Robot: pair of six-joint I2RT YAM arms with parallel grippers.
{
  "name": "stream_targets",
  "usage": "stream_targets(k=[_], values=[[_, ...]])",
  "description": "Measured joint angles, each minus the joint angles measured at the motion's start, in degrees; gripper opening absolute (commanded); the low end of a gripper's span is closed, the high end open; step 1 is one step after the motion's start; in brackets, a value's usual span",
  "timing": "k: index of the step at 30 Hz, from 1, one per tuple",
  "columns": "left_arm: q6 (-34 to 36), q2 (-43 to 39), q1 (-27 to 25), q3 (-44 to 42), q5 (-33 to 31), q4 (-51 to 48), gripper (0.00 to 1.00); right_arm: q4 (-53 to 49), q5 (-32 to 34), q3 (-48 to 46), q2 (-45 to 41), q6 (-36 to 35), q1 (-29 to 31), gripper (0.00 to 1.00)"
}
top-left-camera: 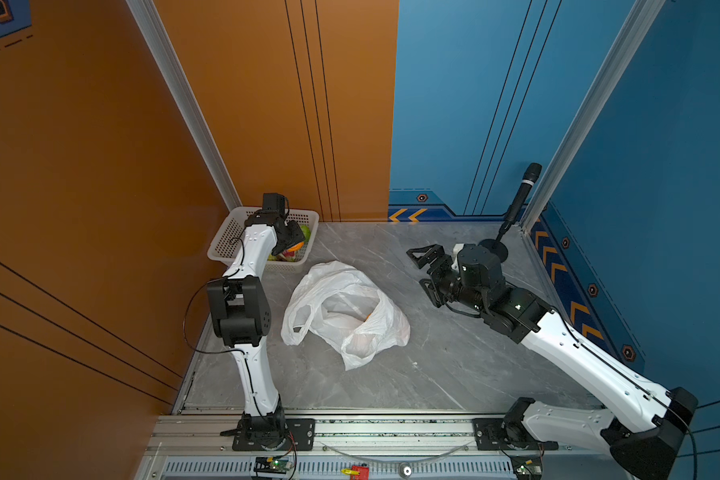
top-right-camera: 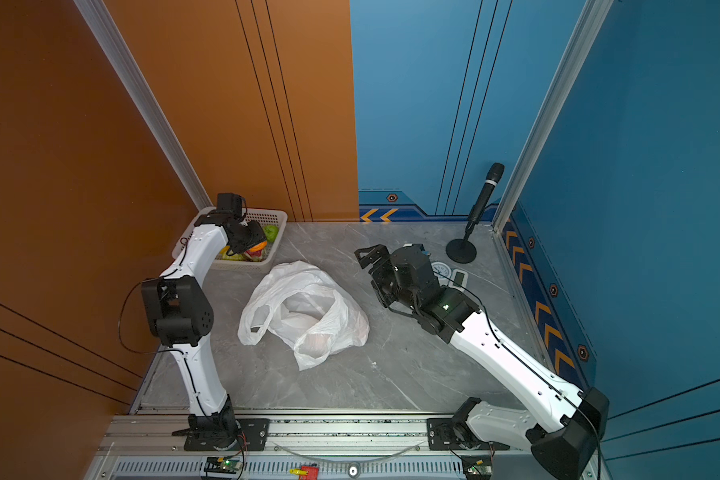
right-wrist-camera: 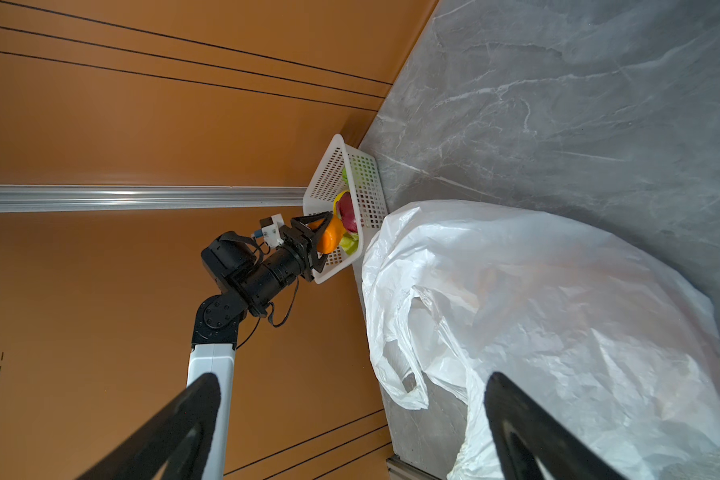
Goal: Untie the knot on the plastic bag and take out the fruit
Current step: 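Lower the orange into the basket and open the left gripper, then move both grippers back over the white bag opening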
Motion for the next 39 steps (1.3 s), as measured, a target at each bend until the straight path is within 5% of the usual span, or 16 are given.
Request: stream_targets(k=[9, 15, 19, 32, 39], values=[[-0.94, 5.53, 1.40, 1.57, 1.90, -1.53, 0.50, -2.14, 0.17, 0.07, 0.52, -0.13, 0.00, 1.00], [-1.46, 7.28, 2.36, 2.21, 4.46, -1.95, 0.76, -3.37, 0.20, 0.92, 1.16, -0.15, 0.26, 1.00], [-1.70, 7.26, 2.38, 2.21, 4.50, -1.95, 0.81, -4.26, 0.20, 2.40, 1.84, -0.17, 0.66, 1.00], [-1.75, -3.10, 2.38, 1.22, 1.51, -3.13, 0.83, -4.28, 0.63, 4.72, 2.54, -2.12, 2.03, 1.00], [-2.16, -16.83, 1.81, -4.70, 1.07, -3.15, 0.71, -4.74, 0.63, 8.07, 4.55, -4.66, 4.44, 0.92]])
